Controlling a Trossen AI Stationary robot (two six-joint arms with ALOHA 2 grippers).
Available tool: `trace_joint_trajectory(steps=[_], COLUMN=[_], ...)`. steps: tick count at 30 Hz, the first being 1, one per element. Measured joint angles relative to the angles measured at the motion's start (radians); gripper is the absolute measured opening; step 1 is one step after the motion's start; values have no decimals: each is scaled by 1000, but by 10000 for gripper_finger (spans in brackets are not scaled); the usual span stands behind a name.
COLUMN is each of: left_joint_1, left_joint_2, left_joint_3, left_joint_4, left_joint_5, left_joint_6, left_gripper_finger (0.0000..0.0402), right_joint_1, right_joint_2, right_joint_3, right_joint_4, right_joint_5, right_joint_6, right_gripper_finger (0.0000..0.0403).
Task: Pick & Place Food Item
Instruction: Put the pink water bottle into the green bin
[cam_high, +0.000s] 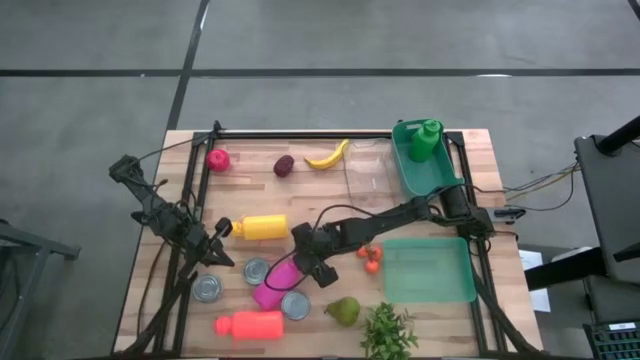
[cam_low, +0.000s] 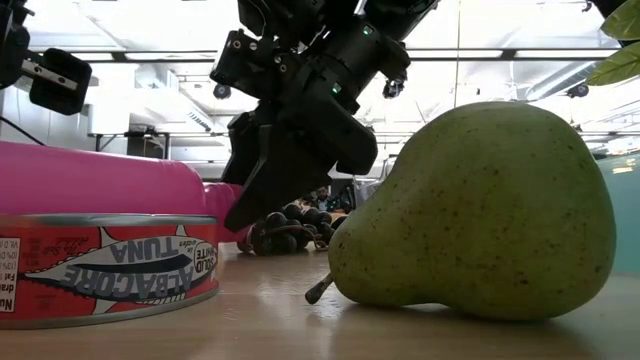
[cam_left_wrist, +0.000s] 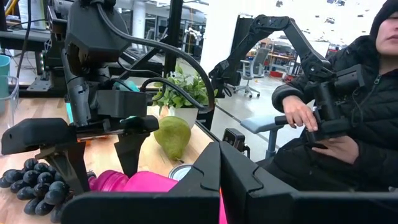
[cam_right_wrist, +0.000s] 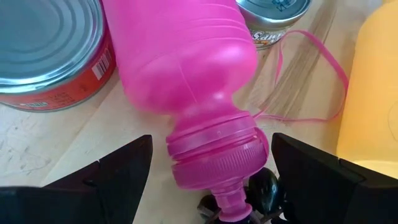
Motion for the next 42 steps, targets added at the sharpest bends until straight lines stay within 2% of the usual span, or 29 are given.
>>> trace_joint_trajectory(steps=[42], left_joint_1=[0], left_joint_2=[0], left_joint_3=[0], left_joint_4=[0], left_joint_5=[0], left_joint_6=[0], left_gripper_finger=[0], right_joint_1=[0], right_joint_2=[-1], right_joint_3=[0], right_joint_4=[3], right_joint_5=[-2], right_joint_6=[5], right_gripper_finger=[327])
